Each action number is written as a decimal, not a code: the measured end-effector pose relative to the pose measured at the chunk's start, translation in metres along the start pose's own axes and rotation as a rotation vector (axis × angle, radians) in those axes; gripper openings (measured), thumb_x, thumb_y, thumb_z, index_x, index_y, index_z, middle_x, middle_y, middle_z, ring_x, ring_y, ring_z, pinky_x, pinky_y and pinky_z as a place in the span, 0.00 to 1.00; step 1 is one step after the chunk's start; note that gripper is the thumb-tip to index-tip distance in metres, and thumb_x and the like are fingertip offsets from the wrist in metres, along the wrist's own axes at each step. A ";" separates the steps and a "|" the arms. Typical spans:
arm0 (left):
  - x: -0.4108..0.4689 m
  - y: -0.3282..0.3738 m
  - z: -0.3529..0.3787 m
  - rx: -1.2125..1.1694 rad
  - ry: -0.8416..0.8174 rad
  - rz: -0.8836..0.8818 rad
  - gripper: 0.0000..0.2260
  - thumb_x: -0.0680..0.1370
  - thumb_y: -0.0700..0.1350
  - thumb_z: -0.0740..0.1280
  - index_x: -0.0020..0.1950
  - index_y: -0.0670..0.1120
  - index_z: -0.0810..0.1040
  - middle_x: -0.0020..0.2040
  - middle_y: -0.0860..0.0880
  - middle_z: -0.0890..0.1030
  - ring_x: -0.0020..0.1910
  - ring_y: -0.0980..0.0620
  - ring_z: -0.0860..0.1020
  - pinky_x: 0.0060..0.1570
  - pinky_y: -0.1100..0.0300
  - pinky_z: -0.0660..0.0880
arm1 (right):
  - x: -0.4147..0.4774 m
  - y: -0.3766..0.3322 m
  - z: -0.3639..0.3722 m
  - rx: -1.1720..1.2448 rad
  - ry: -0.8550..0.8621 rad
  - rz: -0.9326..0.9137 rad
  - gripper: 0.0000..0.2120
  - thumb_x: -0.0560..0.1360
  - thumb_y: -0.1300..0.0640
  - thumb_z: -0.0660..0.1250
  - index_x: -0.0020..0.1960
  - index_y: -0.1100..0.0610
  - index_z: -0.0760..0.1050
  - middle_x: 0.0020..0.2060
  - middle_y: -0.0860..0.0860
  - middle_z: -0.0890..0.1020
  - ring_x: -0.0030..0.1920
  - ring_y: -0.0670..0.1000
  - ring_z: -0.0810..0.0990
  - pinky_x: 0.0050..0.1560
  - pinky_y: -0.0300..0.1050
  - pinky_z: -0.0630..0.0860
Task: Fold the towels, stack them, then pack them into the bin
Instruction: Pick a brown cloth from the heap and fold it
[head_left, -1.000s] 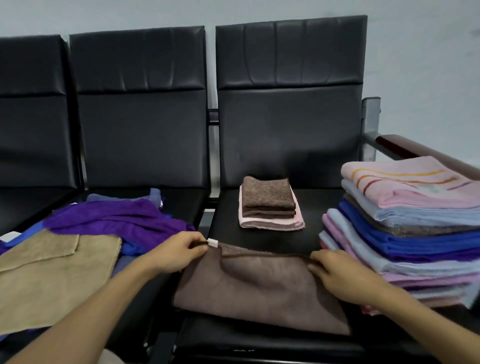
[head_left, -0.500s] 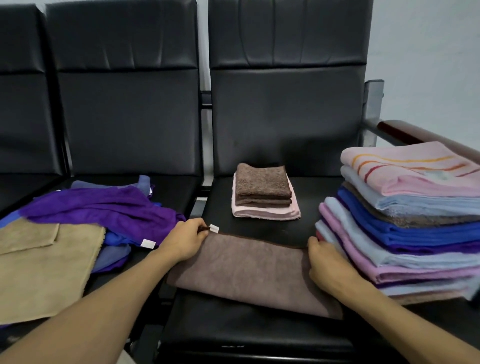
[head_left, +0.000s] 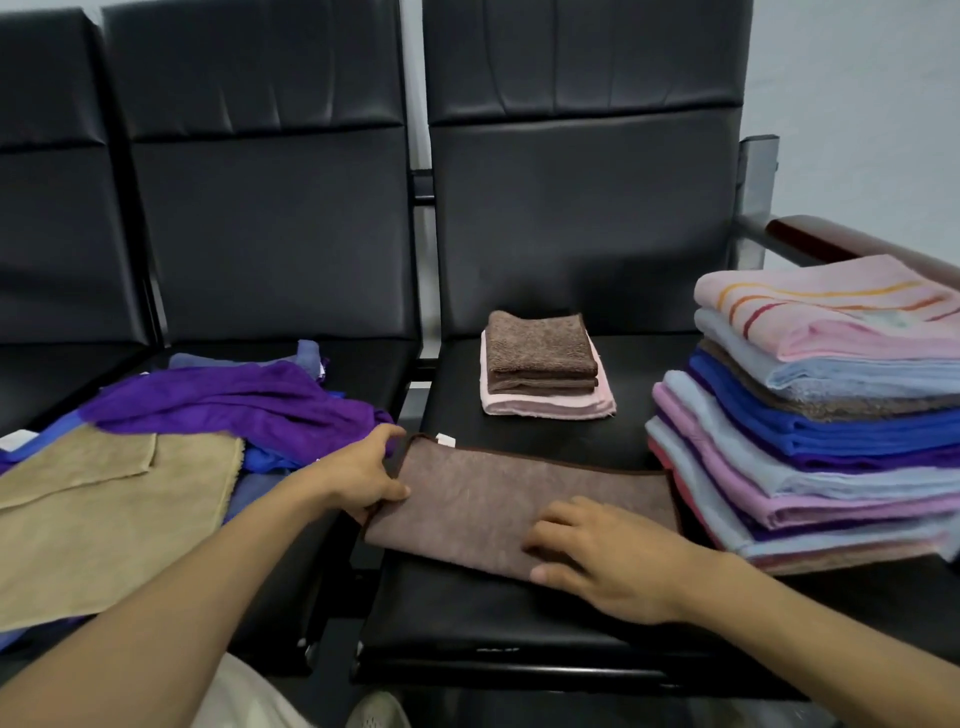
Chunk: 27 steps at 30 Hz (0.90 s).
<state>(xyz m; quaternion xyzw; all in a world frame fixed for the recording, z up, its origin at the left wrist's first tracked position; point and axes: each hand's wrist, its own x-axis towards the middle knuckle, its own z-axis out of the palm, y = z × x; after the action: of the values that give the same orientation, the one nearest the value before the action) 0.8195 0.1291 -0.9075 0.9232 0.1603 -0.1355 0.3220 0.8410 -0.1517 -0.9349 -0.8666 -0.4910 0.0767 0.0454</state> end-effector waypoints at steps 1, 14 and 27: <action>-0.004 -0.002 -0.002 -0.116 0.013 0.051 0.31 0.76 0.40 0.70 0.74 0.54 0.59 0.47 0.41 0.80 0.42 0.49 0.79 0.39 0.56 0.77 | 0.001 0.000 0.000 0.003 0.009 -0.001 0.21 0.79 0.38 0.52 0.65 0.47 0.70 0.61 0.45 0.71 0.61 0.48 0.70 0.64 0.47 0.68; -0.030 0.048 -0.018 -0.815 0.158 0.278 0.15 0.73 0.34 0.64 0.49 0.50 0.85 0.49 0.48 0.83 0.50 0.50 0.79 0.48 0.57 0.75 | 0.005 0.005 -0.017 0.186 0.233 0.243 0.12 0.78 0.48 0.60 0.58 0.50 0.75 0.55 0.48 0.75 0.58 0.48 0.75 0.60 0.40 0.70; -0.006 0.122 0.058 -0.490 0.008 0.369 0.12 0.74 0.34 0.65 0.48 0.47 0.84 0.37 0.48 0.78 0.35 0.56 0.74 0.38 0.65 0.70 | 0.002 0.049 0.007 0.608 0.120 0.742 0.03 0.74 0.54 0.69 0.47 0.50 0.79 0.43 0.46 0.82 0.45 0.45 0.80 0.46 0.37 0.72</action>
<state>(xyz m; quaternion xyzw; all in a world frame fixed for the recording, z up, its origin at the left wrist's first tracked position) 0.8522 0.0004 -0.8817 0.8322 0.0190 -0.0283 0.5534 0.8821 -0.1750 -0.9491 -0.9335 -0.1005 0.1777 0.2947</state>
